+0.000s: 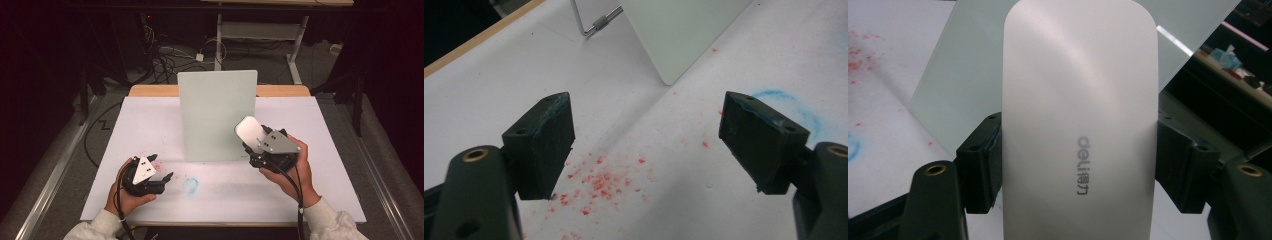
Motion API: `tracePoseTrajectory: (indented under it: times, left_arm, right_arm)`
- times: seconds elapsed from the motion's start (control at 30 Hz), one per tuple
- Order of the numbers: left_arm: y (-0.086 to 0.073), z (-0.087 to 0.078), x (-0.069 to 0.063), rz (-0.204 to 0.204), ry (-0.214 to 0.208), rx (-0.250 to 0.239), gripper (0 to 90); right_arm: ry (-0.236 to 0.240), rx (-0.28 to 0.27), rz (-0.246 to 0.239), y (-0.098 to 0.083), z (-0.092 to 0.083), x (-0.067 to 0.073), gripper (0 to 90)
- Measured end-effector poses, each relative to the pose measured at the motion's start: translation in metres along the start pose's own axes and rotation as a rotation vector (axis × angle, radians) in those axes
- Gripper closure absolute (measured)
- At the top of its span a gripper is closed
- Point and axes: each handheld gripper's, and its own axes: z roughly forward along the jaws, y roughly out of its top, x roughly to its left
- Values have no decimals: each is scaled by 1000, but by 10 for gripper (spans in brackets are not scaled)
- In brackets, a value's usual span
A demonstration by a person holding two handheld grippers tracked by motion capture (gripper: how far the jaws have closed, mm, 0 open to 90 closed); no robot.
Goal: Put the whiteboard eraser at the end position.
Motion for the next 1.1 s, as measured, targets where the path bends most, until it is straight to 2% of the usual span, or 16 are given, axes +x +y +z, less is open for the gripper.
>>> tracePoseTrajectory:
  times: [0.27, 0.37, 0.6, 0.7, 0.93, 1.1]
  left_arm:
    - [1, -2, -2, 20, 5, -3, 215]
    - [1, -3, -2, 19, 6, -7, 214]
    - [1, -2, -3, 25, 1, -5, 215]
    - [1, -2, -3, 25, 1, -3, 215]
    - [1, -2, -3, 26, -1, -3, 215]
    - [1, -2, -3, 26, -4, -3, 214]
  right_arm:
    - [81, 58, -30, -12, 0, 13, 309]
    - [131, 89, -41, -16, 2, 20, 309]
    - [212, 159, -66, -24, 13, 34, 308]
    - [248, 183, -94, -26, 17, 41, 308]
    - [305, 245, -129, -30, 26, 57, 308]
    - [345, 284, -126, -32, 31, 65, 308]
